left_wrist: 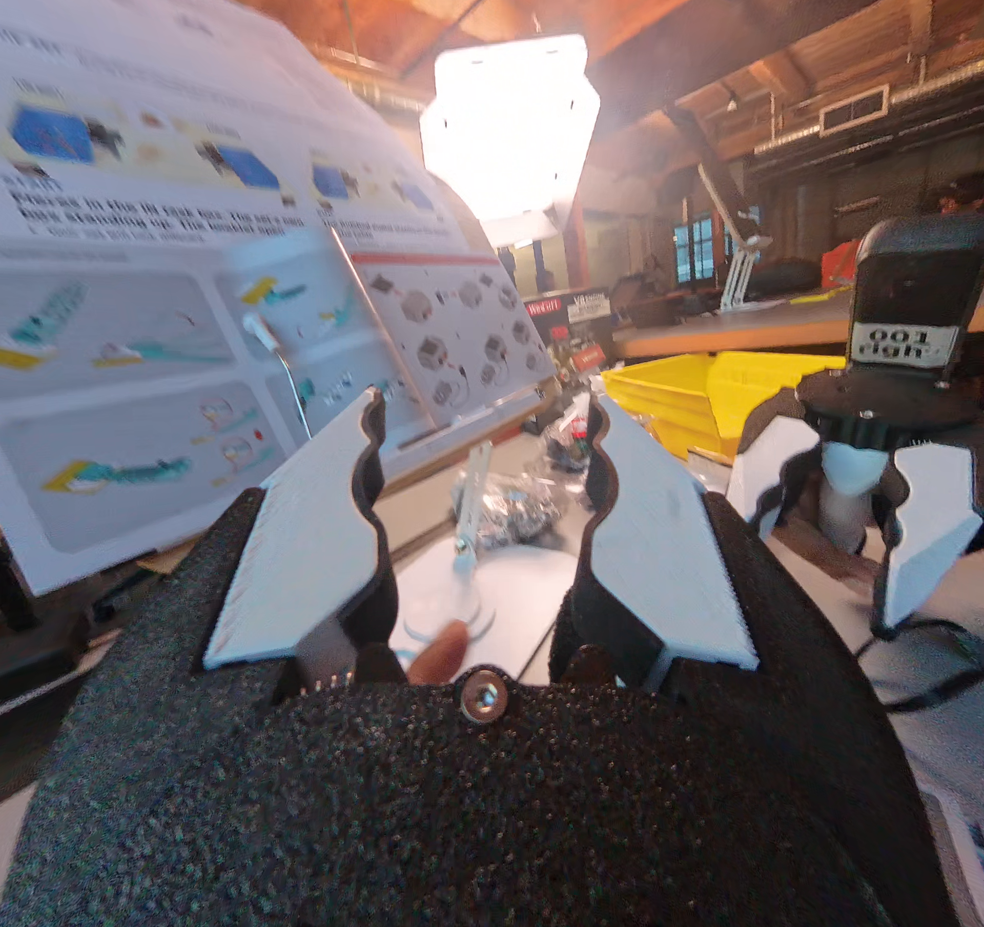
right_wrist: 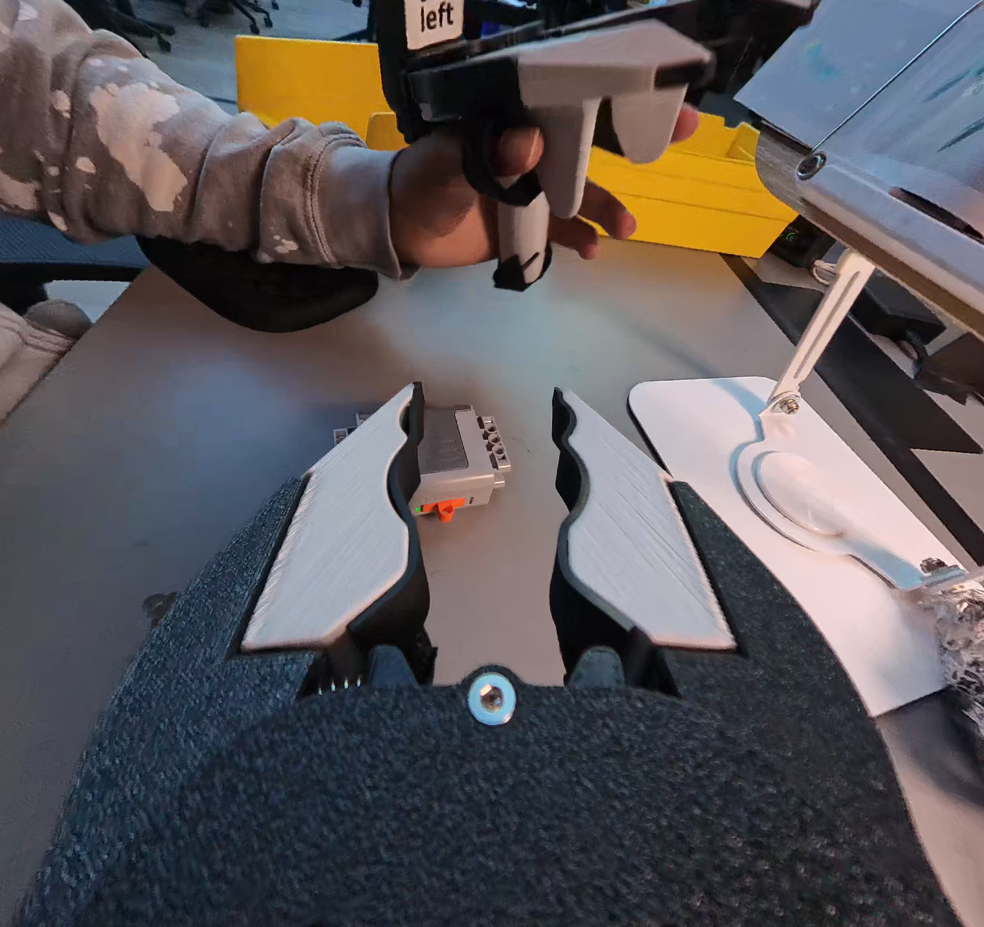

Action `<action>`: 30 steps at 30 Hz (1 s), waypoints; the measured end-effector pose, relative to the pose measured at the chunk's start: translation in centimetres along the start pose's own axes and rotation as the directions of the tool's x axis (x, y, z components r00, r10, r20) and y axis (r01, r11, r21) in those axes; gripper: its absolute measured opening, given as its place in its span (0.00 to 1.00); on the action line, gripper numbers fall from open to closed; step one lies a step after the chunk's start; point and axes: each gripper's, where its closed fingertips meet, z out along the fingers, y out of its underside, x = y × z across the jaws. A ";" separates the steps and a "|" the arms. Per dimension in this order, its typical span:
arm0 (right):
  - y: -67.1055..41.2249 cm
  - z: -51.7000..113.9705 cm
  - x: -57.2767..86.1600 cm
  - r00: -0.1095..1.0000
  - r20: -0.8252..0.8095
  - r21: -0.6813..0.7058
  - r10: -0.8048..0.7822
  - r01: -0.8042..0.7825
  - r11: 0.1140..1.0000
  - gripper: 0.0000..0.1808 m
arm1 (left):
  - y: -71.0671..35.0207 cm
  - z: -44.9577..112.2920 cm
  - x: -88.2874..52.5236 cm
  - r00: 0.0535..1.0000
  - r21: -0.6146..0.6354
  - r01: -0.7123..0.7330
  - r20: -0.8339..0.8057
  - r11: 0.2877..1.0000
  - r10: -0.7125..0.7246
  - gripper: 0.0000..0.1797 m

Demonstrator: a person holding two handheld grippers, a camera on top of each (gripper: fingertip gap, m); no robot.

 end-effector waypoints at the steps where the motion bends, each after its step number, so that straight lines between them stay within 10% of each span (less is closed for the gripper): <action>1: 0.1 0.0 0.1 1.000 0.005 0.012 0.004 -0.005 1.000 0.26 | -1.3 0.2 -0.4 1.000 0.050 0.007 0.005 0.999 -0.007 0.47; 5: -0.6 -0.4 -0.5 0.999 -0.018 0.091 0.033 -0.031 0.995 0.27 | -3.7 1.1 -0.2 0.985 0.034 0.150 -0.086 0.988 -0.147 0.60; 11: -0.4 -2.0 2.3 0.982 -0.147 0.113 0.121 -0.105 0.988 0.24 | -4.2 0.3 3.9 0.894 -0.098 0.295 -0.323 0.950 -0.311 0.28; 19: 0.8 -3.5 1.8 0.987 -0.158 -0.053 0.031 -0.039 0.998 0.24 | 4.3 -7.1 6.3 0.963 -0.545 -0.030 -0.241 0.838 -0.122 0.06; 24: 3.2 -5.1 -0.1 0.995 0.003 -0.204 0.096 -0.093 0.974 0.30 | 8.3 -9.3 10.2 0.882 -0.669 0.104 -0.279 0.736 -0.379 0.27; 30: 5.3 -6.5 0.5 0.991 0.000 -0.221 0.135 -0.132 0.966 0.31 | 11.7 -8.5 12.4 0.881 -0.778 -0.029 -0.316 0.627 -0.351 0.59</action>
